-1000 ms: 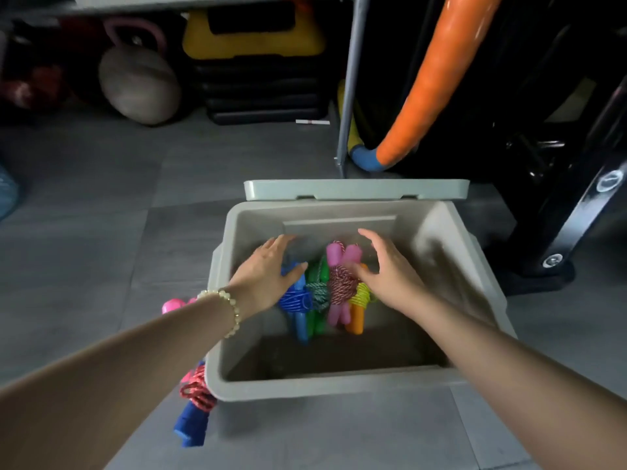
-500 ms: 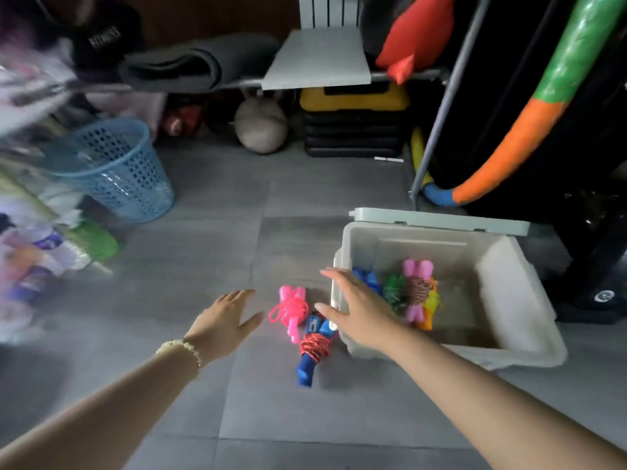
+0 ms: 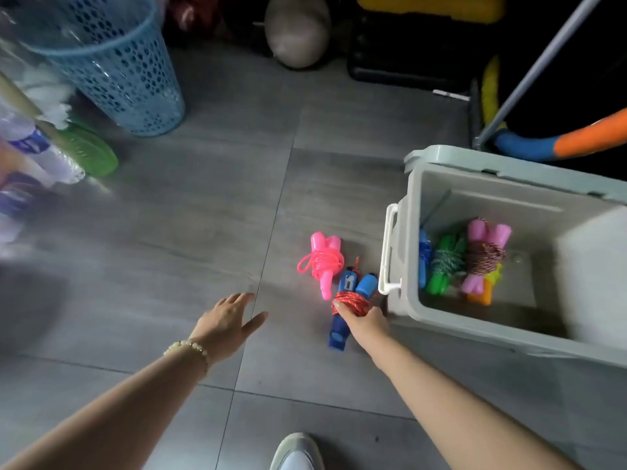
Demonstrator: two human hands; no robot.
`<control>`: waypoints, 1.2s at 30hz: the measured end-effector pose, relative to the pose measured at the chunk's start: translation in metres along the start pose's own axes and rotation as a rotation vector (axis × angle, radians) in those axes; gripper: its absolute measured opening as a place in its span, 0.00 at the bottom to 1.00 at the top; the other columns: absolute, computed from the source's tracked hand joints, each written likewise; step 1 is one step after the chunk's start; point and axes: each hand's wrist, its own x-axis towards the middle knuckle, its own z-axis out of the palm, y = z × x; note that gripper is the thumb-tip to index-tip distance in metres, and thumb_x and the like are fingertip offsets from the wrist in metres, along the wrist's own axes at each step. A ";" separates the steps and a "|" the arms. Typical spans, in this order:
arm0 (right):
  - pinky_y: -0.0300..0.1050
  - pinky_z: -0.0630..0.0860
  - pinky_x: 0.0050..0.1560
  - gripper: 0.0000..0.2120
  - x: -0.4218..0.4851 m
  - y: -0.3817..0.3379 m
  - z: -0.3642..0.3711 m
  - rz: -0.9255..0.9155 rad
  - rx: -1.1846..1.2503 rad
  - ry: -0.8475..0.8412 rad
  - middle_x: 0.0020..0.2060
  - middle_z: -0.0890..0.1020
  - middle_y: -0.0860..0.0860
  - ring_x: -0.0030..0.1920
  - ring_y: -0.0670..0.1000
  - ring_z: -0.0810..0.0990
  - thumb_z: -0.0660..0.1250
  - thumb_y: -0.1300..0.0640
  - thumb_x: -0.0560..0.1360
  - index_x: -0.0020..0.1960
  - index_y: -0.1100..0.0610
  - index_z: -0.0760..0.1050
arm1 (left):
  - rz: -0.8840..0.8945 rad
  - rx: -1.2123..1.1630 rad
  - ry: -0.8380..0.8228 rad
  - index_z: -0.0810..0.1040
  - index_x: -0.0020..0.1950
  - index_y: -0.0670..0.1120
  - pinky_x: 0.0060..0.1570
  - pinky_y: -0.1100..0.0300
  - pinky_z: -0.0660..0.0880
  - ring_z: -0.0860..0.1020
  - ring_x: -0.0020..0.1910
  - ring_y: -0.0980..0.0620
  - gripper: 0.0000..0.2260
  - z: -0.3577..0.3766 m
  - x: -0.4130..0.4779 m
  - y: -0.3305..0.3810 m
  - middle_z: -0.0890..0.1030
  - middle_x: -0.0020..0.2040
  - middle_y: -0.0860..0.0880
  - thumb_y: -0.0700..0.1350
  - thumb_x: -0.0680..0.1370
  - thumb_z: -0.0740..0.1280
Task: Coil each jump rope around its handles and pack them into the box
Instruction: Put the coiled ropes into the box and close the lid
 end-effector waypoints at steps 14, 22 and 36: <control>0.27 0.70 0.27 0.06 0.061 0.004 0.023 -0.034 0.566 0.087 0.37 0.80 0.52 0.30 0.42 0.77 0.71 0.59 0.73 0.47 0.60 0.78 | -0.286 -0.993 -0.015 0.59 0.75 0.49 0.46 0.61 0.70 0.76 0.53 0.50 0.29 0.033 0.108 0.073 0.75 0.63 0.49 0.61 0.78 0.60; 0.29 0.75 0.40 0.14 0.073 0.009 0.022 -0.182 0.567 0.027 0.48 0.83 0.52 0.43 0.46 0.82 0.70 0.54 0.74 0.57 0.57 0.77 | -0.312 -0.919 -0.014 0.77 0.55 0.45 0.56 0.55 0.76 0.80 0.52 0.47 0.22 0.042 0.152 0.099 0.81 0.52 0.46 0.62 0.73 0.68; 0.30 0.73 0.38 0.08 -0.056 -0.093 -0.025 -0.465 0.447 -0.299 0.40 0.82 0.46 0.36 0.39 0.80 0.70 0.56 0.73 0.51 0.55 0.76 | -0.027 -0.865 0.331 0.74 0.49 0.43 0.34 0.59 0.71 0.74 0.34 0.53 0.28 -0.123 0.021 0.052 0.78 0.37 0.51 0.65 0.64 0.73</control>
